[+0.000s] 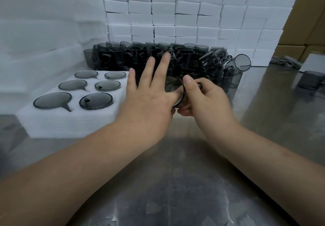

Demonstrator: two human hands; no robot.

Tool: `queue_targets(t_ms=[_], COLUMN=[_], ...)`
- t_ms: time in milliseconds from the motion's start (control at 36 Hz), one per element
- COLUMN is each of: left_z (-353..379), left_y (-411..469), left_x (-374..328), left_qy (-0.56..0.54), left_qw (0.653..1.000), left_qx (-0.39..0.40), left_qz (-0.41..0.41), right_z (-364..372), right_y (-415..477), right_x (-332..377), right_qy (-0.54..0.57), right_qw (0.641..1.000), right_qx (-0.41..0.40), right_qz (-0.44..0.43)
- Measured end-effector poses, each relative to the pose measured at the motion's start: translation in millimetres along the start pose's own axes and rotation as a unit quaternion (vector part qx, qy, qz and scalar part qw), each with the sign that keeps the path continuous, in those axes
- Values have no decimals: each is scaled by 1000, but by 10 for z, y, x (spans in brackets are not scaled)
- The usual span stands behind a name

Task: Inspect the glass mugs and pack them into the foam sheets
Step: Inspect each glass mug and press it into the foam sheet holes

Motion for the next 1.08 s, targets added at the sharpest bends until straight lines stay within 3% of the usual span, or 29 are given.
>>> queue_targets(t_ms=[111, 195, 306, 417, 556, 889, 1000, 1084], left_z=[-20, -60, -241, -327, -135, -69, -39, -39], left_y=[6, -9, -49, -55, -23, 15, -12, 18], left_x=[11, 26, 46, 91, 172, 171, 184, 161], left_qy=[-69, -148, -333, -415, -414, -468, -515, -459], left_qw=[997, 988, 937, 892, 888, 864, 835, 869], left_qx=[23, -7, -101, -180, -136, -107, -89, -107], left_qz=[35, 38, 29, -16, -146, -150, -171, -151], right_z=[-4, 2, -20, -108, -112, -89, -83, -75], right_y=[-1, 14, 77, 144, 161, 132, 112, 101], right_x=[-25, -13, -22, -71, -83, -63, -58, -52], right_qy=[29, 47, 82, 122, 150, 173, 168, 182], right_qw=[999, 999, 995, 986, 981, 979, 980, 978], right_qx=[-2, -9, -47, -79, -87, -76, -68, -63], right_qz=[29, 26, 40, 84, 88, 81, 79, 83])
Point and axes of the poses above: each hand's wrist, its own y-axis towards the middle knuckle, its own z-axis out of the palm, x = y × z, the point moved 2 cm from there along y, towards the middle knuckle, and after that the axes turned 9 degrees about -z, right-handed, at the moved point
